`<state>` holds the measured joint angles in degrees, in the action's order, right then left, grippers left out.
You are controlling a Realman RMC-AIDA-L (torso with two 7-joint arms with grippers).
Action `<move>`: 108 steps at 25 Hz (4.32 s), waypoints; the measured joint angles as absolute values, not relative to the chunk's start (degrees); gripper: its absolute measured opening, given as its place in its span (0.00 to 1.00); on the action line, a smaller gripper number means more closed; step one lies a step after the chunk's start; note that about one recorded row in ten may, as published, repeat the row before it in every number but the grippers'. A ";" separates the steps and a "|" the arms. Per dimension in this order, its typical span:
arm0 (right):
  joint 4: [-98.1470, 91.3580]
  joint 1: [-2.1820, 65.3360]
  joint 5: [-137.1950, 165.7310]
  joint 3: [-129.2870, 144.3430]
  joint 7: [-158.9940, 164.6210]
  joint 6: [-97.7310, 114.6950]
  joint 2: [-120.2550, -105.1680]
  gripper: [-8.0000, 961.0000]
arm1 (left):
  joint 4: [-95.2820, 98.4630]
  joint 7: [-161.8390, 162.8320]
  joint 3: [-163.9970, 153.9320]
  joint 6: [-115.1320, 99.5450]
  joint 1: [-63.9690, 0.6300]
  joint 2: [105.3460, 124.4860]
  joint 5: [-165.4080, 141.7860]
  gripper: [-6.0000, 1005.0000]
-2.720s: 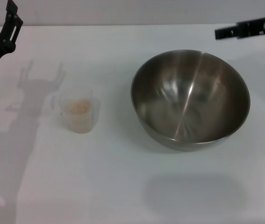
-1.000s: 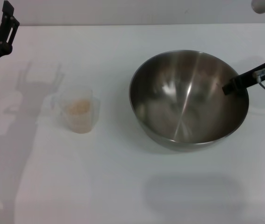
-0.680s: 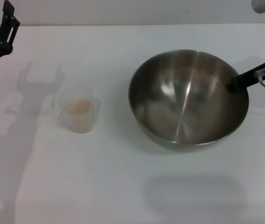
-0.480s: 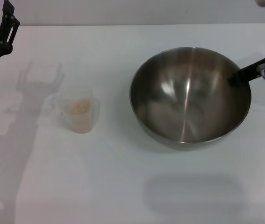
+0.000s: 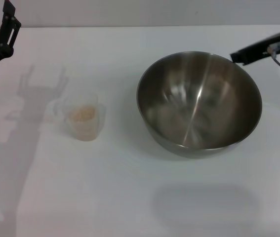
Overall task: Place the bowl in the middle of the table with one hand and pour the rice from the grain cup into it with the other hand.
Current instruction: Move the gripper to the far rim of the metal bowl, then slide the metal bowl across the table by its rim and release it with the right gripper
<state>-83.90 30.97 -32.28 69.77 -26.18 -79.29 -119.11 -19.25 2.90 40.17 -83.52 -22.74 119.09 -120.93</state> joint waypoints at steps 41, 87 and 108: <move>-70.39 36.90 -23.68 72.26 -24.07 -78.16 -118.85 0.69 | -19.25 2.90 40.20 -83.31 -23.29 119.09 -120.94 0.84; -81.24 31.50 -36.63 67.45 -29.99 -77.05 -118.85 0.03 | -19.82 2.90 39.99 -83.94 -22.71 119.09 -121.27 0.84; -68.41 33.04 -45.08 68.39 -33.98 -73.35 -118.99 0.05 | -19.95 2.90 39.81 -83.93 -22.22 119.09 -121.38 0.84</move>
